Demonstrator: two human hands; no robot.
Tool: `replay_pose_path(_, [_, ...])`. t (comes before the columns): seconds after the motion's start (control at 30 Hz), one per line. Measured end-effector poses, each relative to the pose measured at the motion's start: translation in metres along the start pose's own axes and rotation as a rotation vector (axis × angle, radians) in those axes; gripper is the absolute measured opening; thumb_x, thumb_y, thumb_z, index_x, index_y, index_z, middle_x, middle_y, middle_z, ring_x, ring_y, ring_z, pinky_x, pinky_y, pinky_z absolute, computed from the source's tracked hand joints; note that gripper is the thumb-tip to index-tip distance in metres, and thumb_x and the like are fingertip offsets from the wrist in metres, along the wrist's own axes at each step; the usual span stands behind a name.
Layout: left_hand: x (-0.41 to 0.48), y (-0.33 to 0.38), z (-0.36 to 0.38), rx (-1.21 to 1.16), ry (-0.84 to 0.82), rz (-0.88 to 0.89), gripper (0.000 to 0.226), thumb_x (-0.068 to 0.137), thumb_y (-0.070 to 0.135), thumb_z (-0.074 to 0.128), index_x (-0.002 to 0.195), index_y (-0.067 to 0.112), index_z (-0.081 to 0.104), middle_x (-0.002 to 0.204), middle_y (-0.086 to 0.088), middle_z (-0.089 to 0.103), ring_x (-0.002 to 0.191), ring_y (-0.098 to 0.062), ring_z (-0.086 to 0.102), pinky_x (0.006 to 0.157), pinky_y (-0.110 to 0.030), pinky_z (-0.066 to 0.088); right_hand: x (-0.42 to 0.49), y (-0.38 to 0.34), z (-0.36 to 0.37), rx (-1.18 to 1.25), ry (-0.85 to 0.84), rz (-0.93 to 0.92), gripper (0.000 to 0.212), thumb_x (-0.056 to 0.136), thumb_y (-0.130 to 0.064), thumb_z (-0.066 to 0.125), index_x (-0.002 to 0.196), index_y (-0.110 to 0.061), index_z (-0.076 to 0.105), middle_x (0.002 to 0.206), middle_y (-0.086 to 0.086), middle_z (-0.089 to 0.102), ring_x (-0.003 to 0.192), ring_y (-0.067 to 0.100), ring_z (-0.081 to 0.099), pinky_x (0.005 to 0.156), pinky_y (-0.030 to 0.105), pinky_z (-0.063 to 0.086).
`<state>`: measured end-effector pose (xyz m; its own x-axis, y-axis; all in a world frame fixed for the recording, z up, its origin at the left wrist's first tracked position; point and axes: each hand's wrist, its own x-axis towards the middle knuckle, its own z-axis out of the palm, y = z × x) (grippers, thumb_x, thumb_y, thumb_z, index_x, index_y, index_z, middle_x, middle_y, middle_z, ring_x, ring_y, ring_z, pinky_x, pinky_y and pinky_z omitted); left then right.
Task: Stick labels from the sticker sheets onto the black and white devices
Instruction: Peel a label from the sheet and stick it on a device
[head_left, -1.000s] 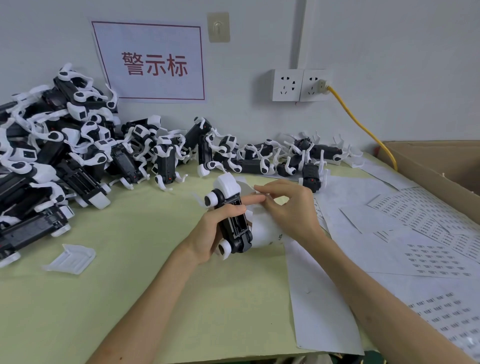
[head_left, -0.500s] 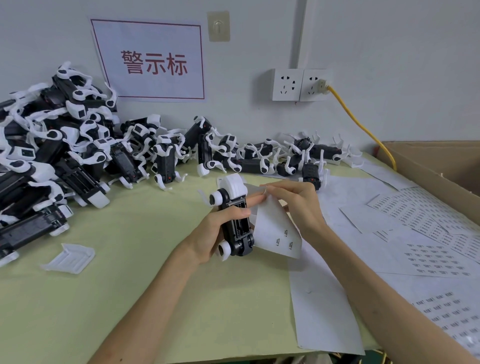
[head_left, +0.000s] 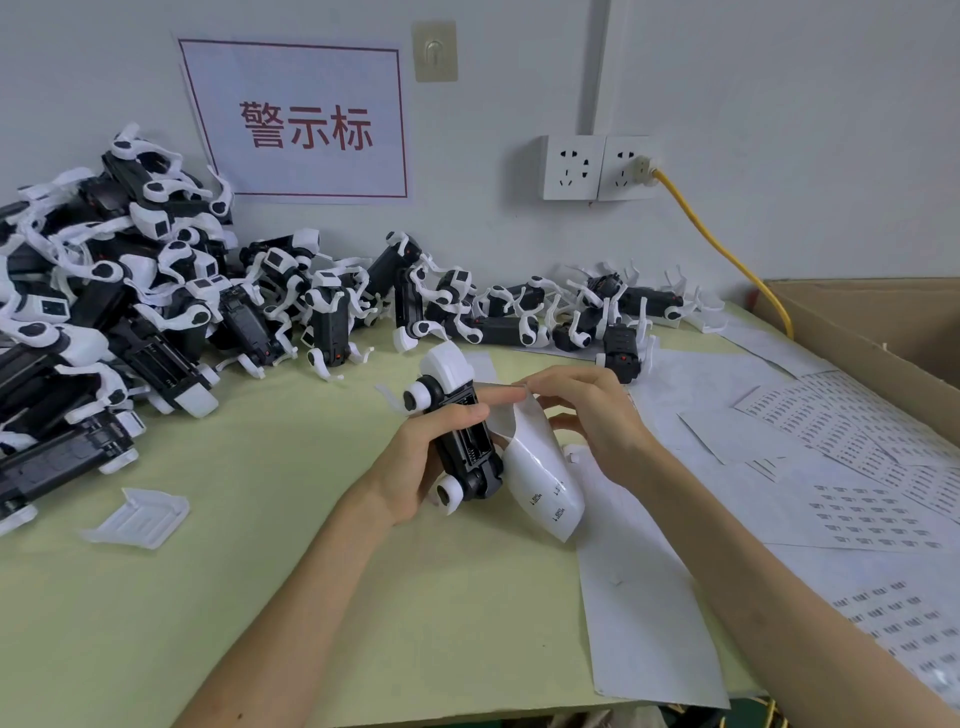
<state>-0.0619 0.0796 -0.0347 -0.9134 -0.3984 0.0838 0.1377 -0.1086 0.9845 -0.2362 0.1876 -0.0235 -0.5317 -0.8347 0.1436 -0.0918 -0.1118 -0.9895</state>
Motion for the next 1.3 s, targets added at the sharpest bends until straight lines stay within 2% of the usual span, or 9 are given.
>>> replay_pose_path(0.3, [-0.002, 0.002, 0.001, -0.009, -0.007, -0.013, 0.047, 0.086, 0.035, 0.055, 0.127, 0.019, 0.073, 0.097, 0.007, 0.072, 0.081, -0.016, 0.064, 0.069, -0.021, 0.051, 0.003, 0.004, 0.0, -0.04, 0.002, 0.012, 0.019, 0.1, -0.01, 0.06, 0.097, 0.002, 0.075, 0.097, 0.004, 0.077, 0.081, 0.01, 0.068, 0.067, 0.019, 0.054])
replay_pose_path(0.4, [-0.003, 0.003, 0.001, -0.012, -0.01, -0.027, 0.053, 0.079, 0.043, 0.062, 0.126, 0.022, 0.073, 0.092, 0.001, 0.071, 0.081, -0.019, 0.062, 0.072, -0.028, 0.05, 0.003, 0.005, 0.002, -0.045, 0.047, 0.004, 0.018, 0.101, -0.01, 0.06, 0.096, -0.002, 0.076, 0.097, 0.008, 0.075, 0.081, 0.012, 0.067, 0.071, 0.022, 0.056])
replay_pose_path(0.47, [-0.002, 0.003, 0.001, -0.015, -0.006, -0.041, 0.057, 0.077, 0.046, 0.063, 0.127, 0.022, 0.072, 0.09, -0.009, 0.067, 0.082, -0.025, 0.06, 0.074, -0.035, 0.046, 0.003, 0.006, 0.002, -0.041, 0.084, -0.009, 0.018, 0.101, -0.009, 0.06, 0.096, -0.005, 0.077, 0.084, 0.006, 0.072, 0.076, 0.013, 0.064, 0.071, 0.023, 0.056])
replay_pose_path(0.57, [-0.002, 0.003, 0.0, -0.032, -0.004, -0.057, 0.059, 0.076, 0.047, 0.064, 0.129, 0.022, 0.071, 0.089, -0.015, 0.065, 0.08, -0.029, 0.059, 0.068, -0.033, 0.046, 0.004, 0.006, 0.0, 0.008, 0.141, -0.022, 0.017, 0.101, -0.007, 0.059, 0.097, -0.006, 0.076, 0.07, 0.0, 0.067, 0.066, 0.01, 0.06, 0.069, 0.023, 0.053])
replay_pose_path(0.77, [-0.001, 0.003, 0.004, -0.016, 0.115, -0.073, 0.044, 0.079, 0.044, 0.065, 0.118, 0.027, 0.077, 0.084, -0.007, 0.068, 0.08, -0.019, 0.065, 0.071, -0.028, 0.051, 0.005, 0.003, -0.005, 0.134, 0.193, -0.013, 0.018, 0.1, -0.002, 0.059, 0.107, -0.011, 0.073, 0.083, 0.006, 0.074, 0.068, 0.014, 0.065, 0.071, 0.023, 0.054])
replay_pose_path(0.97, [0.001, 0.007, -0.003, -0.291, 0.275, 0.111, 0.029, 0.083, 0.033, 0.059, 0.089, 0.01, 0.076, 0.11, -0.016, 0.07, 0.085, -0.031, 0.068, 0.072, -0.036, 0.051, 0.003, 0.002, -0.003, 0.054, 0.185, -0.077, 0.049, 0.089, 0.016, 0.05, 0.12, -0.015, 0.071, 0.09, 0.003, 0.077, 0.073, 0.016, 0.069, 0.072, 0.026, 0.053])
replay_pose_path(1.07, [-0.002, 0.012, -0.007, -0.317, 0.198, 0.184, 0.031, 0.086, 0.033, 0.053, 0.082, 0.011, 0.075, 0.132, -0.016, 0.067, 0.088, -0.034, 0.068, 0.082, -0.041, 0.048, 0.0, 0.0, 0.001, 0.007, 0.188, -0.188, 0.055, 0.083, 0.015, 0.046, 0.119, -0.019, 0.07, 0.083, 0.001, 0.075, 0.069, 0.015, 0.065, 0.065, 0.023, 0.049])
replay_pose_path(1.2, [-0.002, 0.013, -0.004, -0.289, 0.078, 0.176, 0.024, 0.079, 0.035, 0.066, 0.082, 0.012, 0.074, 0.141, -0.014, 0.062, 0.087, -0.032, 0.069, 0.089, -0.044, 0.046, -0.004, 0.0, 0.006, -0.034, 0.128, -0.313, 0.057, 0.072, -0.003, 0.046, 0.123, -0.016, 0.067, 0.083, 0.003, 0.069, 0.068, 0.014, 0.06, 0.064, 0.023, 0.047])
replay_pose_path(1.3, [-0.003, 0.014, -0.001, -0.26, 0.009, 0.125, 0.039, 0.067, 0.046, 0.082, 0.085, 0.013, 0.073, 0.14, -0.013, 0.063, 0.088, -0.032, 0.07, 0.082, -0.04, 0.05, -0.005, 0.002, 0.008, -0.092, 0.098, -0.354, 0.057, 0.074, -0.004, 0.045, 0.124, -0.018, 0.067, 0.087, 0.002, 0.068, 0.07, 0.015, 0.059, 0.066, 0.023, 0.047])
